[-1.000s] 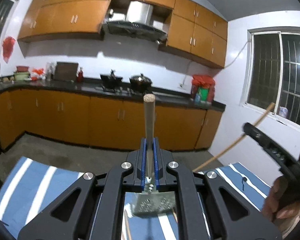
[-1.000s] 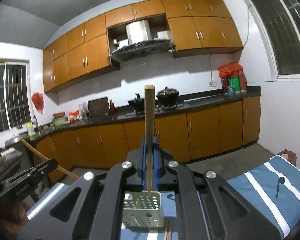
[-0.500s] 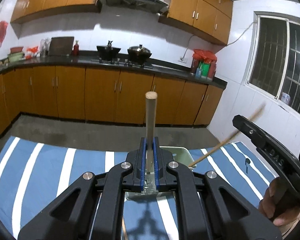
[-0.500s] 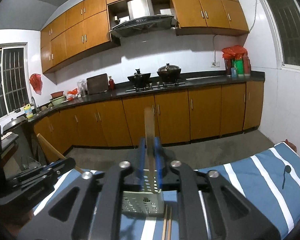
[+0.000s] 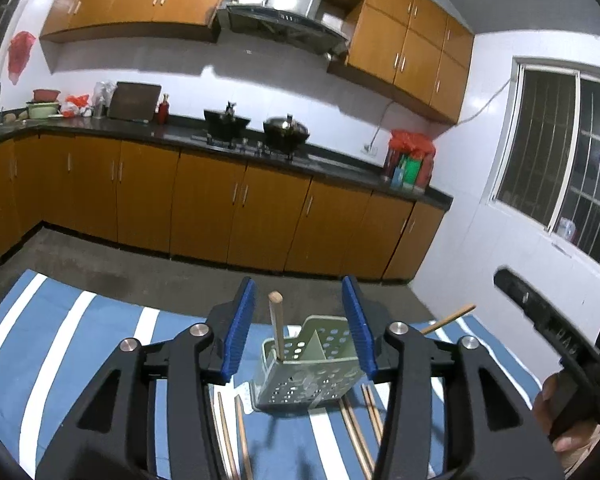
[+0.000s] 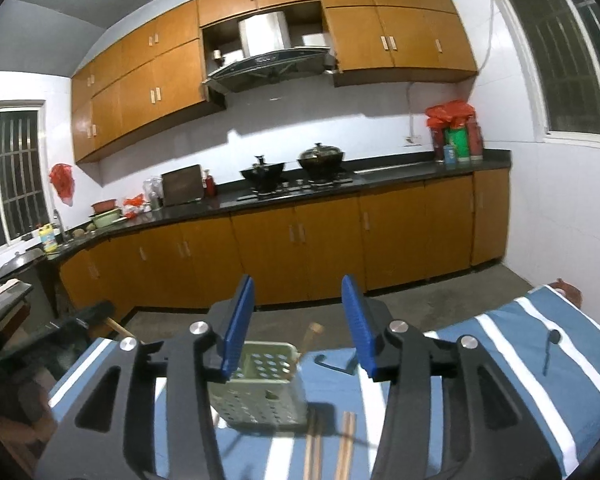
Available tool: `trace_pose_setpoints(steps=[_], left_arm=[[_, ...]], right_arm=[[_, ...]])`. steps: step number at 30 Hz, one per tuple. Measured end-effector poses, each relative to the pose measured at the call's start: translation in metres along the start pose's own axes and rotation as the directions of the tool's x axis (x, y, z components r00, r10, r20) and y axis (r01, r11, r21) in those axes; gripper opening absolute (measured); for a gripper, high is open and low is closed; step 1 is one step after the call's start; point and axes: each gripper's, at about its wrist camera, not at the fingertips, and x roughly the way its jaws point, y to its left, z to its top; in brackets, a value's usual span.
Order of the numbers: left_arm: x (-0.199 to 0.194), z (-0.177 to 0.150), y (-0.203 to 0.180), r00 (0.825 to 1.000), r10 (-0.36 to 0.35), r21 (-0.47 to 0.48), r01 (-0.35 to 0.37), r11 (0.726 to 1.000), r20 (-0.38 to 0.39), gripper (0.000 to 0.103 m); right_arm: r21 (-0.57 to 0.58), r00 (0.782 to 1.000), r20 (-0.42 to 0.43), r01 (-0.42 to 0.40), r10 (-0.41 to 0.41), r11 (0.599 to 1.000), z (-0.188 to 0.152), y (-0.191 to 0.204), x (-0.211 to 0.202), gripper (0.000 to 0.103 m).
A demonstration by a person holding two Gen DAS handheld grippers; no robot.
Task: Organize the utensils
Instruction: 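Open the left tool to drop its chopstick into the holder while the right tool releases its own, then lower the left tool onto the next chopstick and close it while the right tool grasps another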
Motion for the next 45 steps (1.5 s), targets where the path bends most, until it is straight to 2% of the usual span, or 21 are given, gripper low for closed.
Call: trace_pose_setpoints(steps=[4, 7, 8, 10, 12, 14, 18, 24, 26, 36, 37, 39, 41, 45], left_arm=[[-0.02, -0.003, 0.009, 0.999, 0.025, -0.009, -0.025, 1.0, 0.047, 0.051], [-0.028, -0.02, 0.021, 0.994, 0.106, 0.007, -0.106, 0.994, 0.034, 0.052], [-0.027, -0.032, 0.026, 0.989, 0.149, 0.022, -0.149, 0.989, 0.002, 0.052], [-0.021, -0.049, 0.035, 0.98, 0.19, 0.034, -0.188, 0.982, -0.051, 0.052], [-0.014, -0.072, 0.046, 0.967, 0.224, 0.049, -0.22, 0.974, -0.118, 0.052], [-0.008, -0.094, 0.056, 0.949, 0.254, 0.059, -0.247, 0.967, -0.186, 0.051], [-0.001, -0.13, 0.068, 0.921, 0.257, 0.048, -0.254, 0.966, -0.294, 0.047], [0.005, -0.159, 0.074, 0.894, 0.242, 0.04, -0.245, 0.969, -0.377, 0.043], [0.007, -0.164, 0.073, 0.889, 0.235, 0.044, -0.237, 0.971, -0.394, 0.042], [0.012, -0.178, 0.068, 0.875, 0.207, 0.035, -0.214, 0.976, -0.438, 0.037], [0.013, -0.179, 0.068, 0.874, 0.205, 0.034, -0.212, 0.977, -0.442, 0.036], [0.013, -0.18, 0.068, 0.872, 0.199, 0.03, -0.208, 0.978, -0.447, 0.035], [0.012, -0.181, 0.069, 0.872, 0.189, 0.023, -0.201, 0.979, -0.452, 0.033], [0.013, -0.185, 0.067, 0.868, 0.164, 0.012, -0.179, 0.984, -0.468, 0.027]], right_arm=[[0.008, 0.996, -0.056, 0.076, -0.075, 0.997, -0.019, -0.025, -0.006, 0.047], [0.0, 0.976, -0.18, 0.127, -0.125, 0.992, -0.052, -0.047, 0.004, 0.047], [-0.006, 0.967, -0.221, 0.132, -0.13, 0.991, -0.063, -0.05, 0.009, 0.046], [-0.019, 0.941, -0.31, 0.134, -0.133, 0.991, -0.088, -0.053, 0.02, 0.041], [-0.022, 0.906, -0.411, 0.106, -0.106, 0.994, -0.12, -0.055, 0.03, 0.029], [-0.03, 0.875, -0.475, 0.087, -0.091, 0.996, -0.143, -0.052, 0.036, 0.023], [-0.029, 0.829, -0.556, 0.053, -0.06, 0.998, -0.182, -0.046, 0.04, 0.019], [-0.056, 0.793, -0.606, 0.036, -0.063, 0.998, -0.208, -0.034, 0.043, 0.015], [-0.058, 0.797, -0.6, 0.04, -0.067, 0.998, -0.209, -0.035, 0.042, 0.015], [-0.052, 0.789, -0.613, 0.013, -0.042, 0.999, -0.208, -0.032, 0.045, 0.012], [-0.069, 0.783, -0.619, 0.023, -0.061, 0.997, -0.209, -0.032, 0.046, 0.009], [-0.106, 0.788, -0.604, 0.069, -0.12, 0.992, -0.209, -0.034, 0.047, 0.008], [-0.088, 0.786, -0.602, 0.11, -0.141, 0.99, -0.206, -0.043, 0.049, 0.008], [-0.074, 0.786, -0.6, 0.133, -0.15, 0.988, -0.205, -0.054, 0.048, 0.008]])
